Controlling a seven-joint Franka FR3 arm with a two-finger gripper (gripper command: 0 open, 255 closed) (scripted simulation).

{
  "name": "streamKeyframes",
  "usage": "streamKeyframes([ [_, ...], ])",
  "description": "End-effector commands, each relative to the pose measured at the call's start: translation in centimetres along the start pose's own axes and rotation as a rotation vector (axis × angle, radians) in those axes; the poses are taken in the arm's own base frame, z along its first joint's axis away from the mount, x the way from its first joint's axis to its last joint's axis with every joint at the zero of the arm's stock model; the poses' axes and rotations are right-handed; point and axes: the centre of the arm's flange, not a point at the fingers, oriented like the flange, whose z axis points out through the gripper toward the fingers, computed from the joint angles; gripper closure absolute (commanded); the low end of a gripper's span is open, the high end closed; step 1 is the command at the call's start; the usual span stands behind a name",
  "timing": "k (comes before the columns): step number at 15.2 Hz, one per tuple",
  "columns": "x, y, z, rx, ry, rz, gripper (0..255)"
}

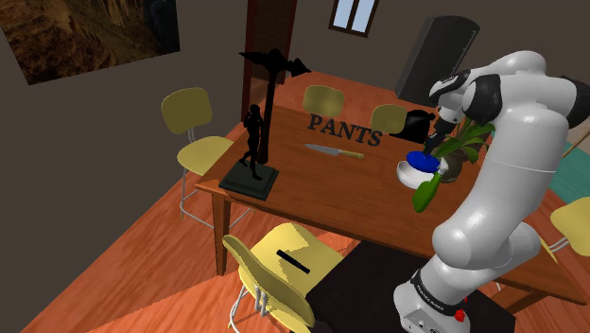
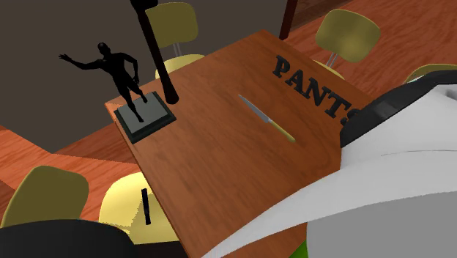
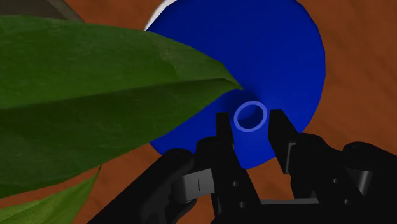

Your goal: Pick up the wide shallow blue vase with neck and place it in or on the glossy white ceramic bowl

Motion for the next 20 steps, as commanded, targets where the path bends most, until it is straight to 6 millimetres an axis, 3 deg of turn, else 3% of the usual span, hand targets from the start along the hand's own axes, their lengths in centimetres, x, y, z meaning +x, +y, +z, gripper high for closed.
streamKeyframes([
  [1, -0.1, 0.1, 1.0, -0.001, 0.0, 0.0, 255],
  [6, -0.1, 0.3, 3.7, -0.001, 0.0, 0.0, 255],
  [13, -0.1, 0.3, 3.7, -0.001, 0.0, 0.0, 255],
  [14, -0.1, 0.3, 3.7, -0.001, 0.0, 0.0, 0],
  [19, -0.1, 0.3, 3.7, -0.001, 0.0, 0.0, 0],
  [20, -0.1, 0.3, 2.3, -0.001, 0.0, 0.0, 0],
])
